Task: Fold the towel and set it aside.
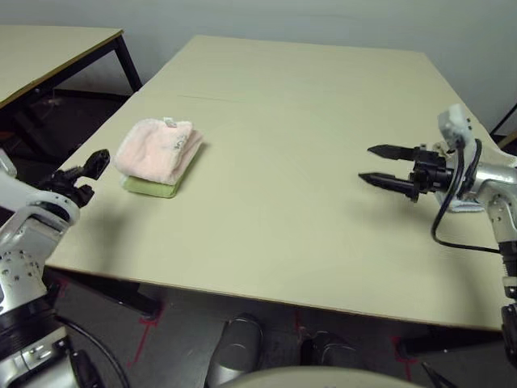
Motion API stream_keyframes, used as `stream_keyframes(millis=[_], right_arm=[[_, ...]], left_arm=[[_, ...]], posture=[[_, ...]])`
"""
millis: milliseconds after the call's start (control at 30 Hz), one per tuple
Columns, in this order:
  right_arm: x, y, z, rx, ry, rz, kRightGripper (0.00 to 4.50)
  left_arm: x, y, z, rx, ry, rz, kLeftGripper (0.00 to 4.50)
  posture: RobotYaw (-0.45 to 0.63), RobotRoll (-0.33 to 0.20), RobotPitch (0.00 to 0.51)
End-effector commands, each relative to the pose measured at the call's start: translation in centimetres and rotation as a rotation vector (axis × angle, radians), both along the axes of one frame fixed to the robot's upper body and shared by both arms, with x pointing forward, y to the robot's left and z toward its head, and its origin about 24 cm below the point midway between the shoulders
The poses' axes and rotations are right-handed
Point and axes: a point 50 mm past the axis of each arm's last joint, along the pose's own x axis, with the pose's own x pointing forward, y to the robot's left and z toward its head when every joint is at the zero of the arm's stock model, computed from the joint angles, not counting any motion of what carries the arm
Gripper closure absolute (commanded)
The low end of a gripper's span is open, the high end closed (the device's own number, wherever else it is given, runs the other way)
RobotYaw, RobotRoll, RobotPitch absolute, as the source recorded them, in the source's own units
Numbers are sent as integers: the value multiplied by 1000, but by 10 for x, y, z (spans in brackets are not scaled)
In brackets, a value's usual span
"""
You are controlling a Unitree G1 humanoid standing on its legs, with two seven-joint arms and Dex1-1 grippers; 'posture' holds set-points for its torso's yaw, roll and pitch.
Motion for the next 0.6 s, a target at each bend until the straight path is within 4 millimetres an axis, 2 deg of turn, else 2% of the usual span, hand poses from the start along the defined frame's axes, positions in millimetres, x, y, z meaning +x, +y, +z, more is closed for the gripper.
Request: stream_keyframes(millis=[33,133,233,433,600], right_arm=[[1,-12,-2,73,-79,-205,0],[0,-31,-5,191,-187,-510,0],[-5,-43,-11,211,-250,-713,0],[-16,-51,-29,115,-313,-949,0],[-24,-51,-41,128,-256,-991,0]], left_arm=[[6,-17,-10,99,-47,-39,41],[11,-27,-15,200,-100,-13,41],[13,-27,-18,262,-136,38,41],[8,-24,-33,357,-154,139,41],[4,-26,-40,364,-158,154,41]], posture=[[187,0,82],[181,0,88],[175,0,93],[157,0,107],[147,0,104]])
